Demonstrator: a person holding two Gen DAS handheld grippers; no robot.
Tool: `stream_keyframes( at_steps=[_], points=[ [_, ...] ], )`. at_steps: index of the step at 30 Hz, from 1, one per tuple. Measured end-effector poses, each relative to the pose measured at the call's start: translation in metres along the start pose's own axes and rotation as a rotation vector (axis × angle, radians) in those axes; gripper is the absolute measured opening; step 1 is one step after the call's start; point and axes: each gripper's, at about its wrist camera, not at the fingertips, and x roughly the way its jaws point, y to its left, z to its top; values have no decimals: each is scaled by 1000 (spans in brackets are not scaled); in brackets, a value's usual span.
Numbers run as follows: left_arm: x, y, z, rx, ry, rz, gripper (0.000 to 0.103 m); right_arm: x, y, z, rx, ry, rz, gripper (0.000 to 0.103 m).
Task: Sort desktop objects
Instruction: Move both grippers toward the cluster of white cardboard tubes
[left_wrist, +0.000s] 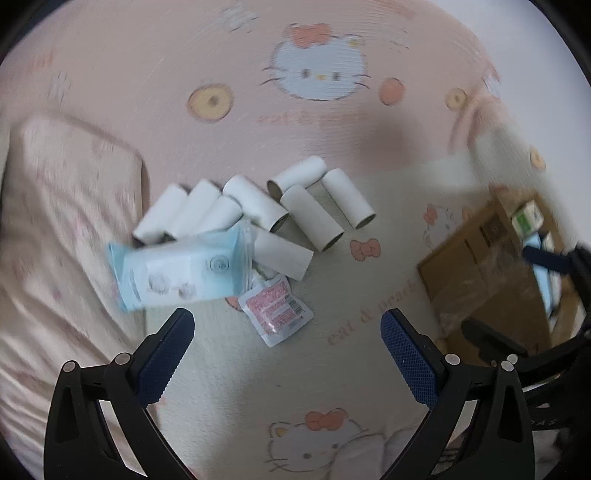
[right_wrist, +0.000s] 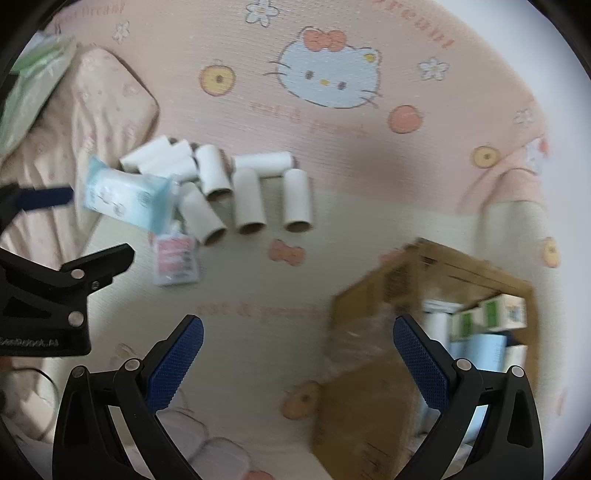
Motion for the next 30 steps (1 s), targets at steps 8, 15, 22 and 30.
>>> stream_keyframes(
  at_steps=[8, 15, 22, 30],
  points=[
    [21, 32, -16, -135, -2, -87, 88, 21, 22, 10, -13, -109, 61, 102],
    [40, 57, -32, -220, -39, -134, 58, 38, 48, -1, -38, -314, 120, 102],
    [58, 67, -37, -240, -121, -148, 48, 78, 63, -17, -34, -338, 147, 102],
    [88, 64, -30, -243, -85, -204, 54, 114, 59, -19, 86, -329, 202, 102]
  ],
)
